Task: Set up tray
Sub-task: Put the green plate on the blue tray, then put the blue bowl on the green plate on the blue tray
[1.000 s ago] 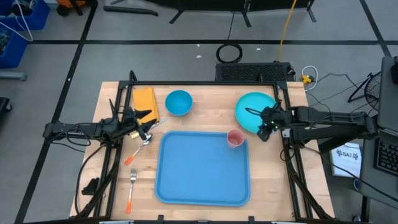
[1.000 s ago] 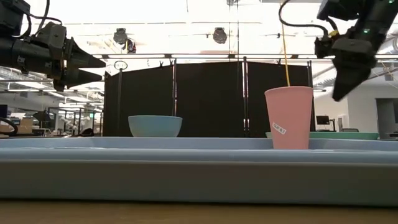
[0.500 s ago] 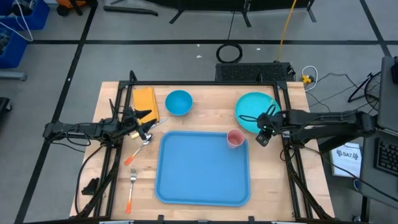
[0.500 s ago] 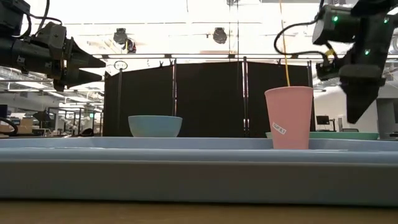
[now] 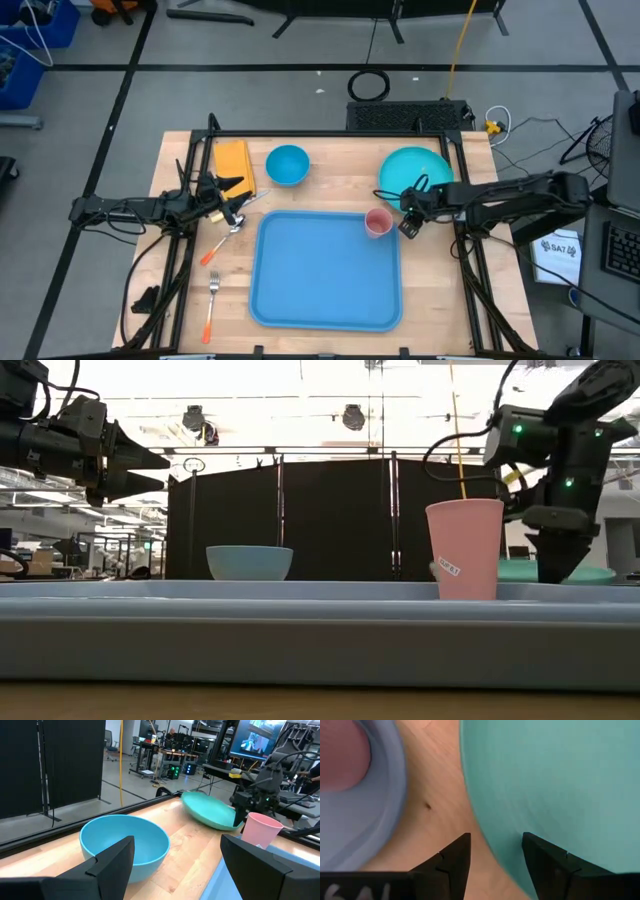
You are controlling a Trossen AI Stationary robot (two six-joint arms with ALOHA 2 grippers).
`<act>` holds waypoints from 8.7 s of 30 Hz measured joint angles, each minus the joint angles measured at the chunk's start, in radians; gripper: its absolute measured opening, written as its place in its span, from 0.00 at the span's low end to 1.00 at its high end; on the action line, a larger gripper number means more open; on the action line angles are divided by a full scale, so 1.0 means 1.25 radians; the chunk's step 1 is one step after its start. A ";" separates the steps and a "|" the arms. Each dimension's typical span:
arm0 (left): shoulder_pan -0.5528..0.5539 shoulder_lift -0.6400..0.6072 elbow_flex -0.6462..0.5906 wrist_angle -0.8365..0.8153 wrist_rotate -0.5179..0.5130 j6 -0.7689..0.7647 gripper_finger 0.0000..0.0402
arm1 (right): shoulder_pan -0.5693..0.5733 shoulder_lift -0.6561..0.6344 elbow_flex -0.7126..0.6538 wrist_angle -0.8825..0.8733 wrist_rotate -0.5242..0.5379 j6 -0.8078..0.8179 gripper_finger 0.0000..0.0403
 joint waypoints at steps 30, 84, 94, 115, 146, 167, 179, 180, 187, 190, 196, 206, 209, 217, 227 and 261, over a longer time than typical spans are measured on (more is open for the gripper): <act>0.000 0.000 0.000 0.000 0.000 -0.002 0.75 | 0.028 -0.139 0.069 0.142 0.139 -0.102 0.00; 0.000 0.000 -0.001 0.001 0.000 -0.008 0.75 | 0.507 0.472 0.663 0.232 -0.022 -0.149 0.00; 0.000 0.004 -0.001 0.001 0.000 -0.009 0.75 | 0.592 0.492 0.663 0.186 -0.057 0.018 0.00; 0.000 0.004 -0.001 0.000 0.000 -0.011 0.75 | 0.620 0.493 0.662 0.105 -0.045 0.201 0.06; 0.000 0.004 -0.001 -0.001 0.024 -0.059 0.75 | 0.505 0.486 0.661 0.360 0.151 -0.238 0.30; 0.252 0.248 0.156 -0.210 0.237 -0.451 0.75 | 0.157 0.202 0.476 0.441 0.190 -0.546 0.29; 0.528 0.612 0.360 -0.235 0.489 -0.384 0.75 | 0.094 0.029 0.227 0.687 0.189 -0.637 0.29; 0.544 0.641 0.360 -0.212 0.520 -0.382 0.75 | 0.094 0.021 0.213 0.697 0.189 -0.644 0.29; 0.640 0.789 0.362 -0.123 0.589 -0.389 0.75 | 0.094 -0.011 0.177 0.715 0.189 -0.649 0.29; 0.663 0.832 0.362 -0.123 0.593 -0.387 0.75 | 0.096 -0.011 0.177 0.716 0.189 -0.648 0.29; 0.672 0.910 0.362 -0.052 0.613 -0.407 0.75 | 0.096 -0.011 0.177 0.714 0.188 -0.645 0.29; 0.660 0.984 0.443 -0.066 0.641 -0.389 0.68 | 0.096 -0.010 0.177 0.714 0.185 -0.628 0.29; 0.657 1.002 0.478 -0.107 0.643 -0.362 0.53 | 0.096 -0.010 0.178 0.709 0.186 -0.628 0.29; 0.650 1.029 0.494 -0.138 0.643 -0.308 0.04 | 0.096 -0.010 0.178 0.698 0.189 -0.607 0.29; 0.596 0.994 0.494 -0.092 0.650 -0.265 0.02 | 0.096 -0.010 0.179 0.670 0.167 -0.557 0.29; 0.223 1.144 0.913 -0.546 0.663 -0.067 0.02 | 0.308 0.361 0.767 -0.009 -0.020 -0.679 0.29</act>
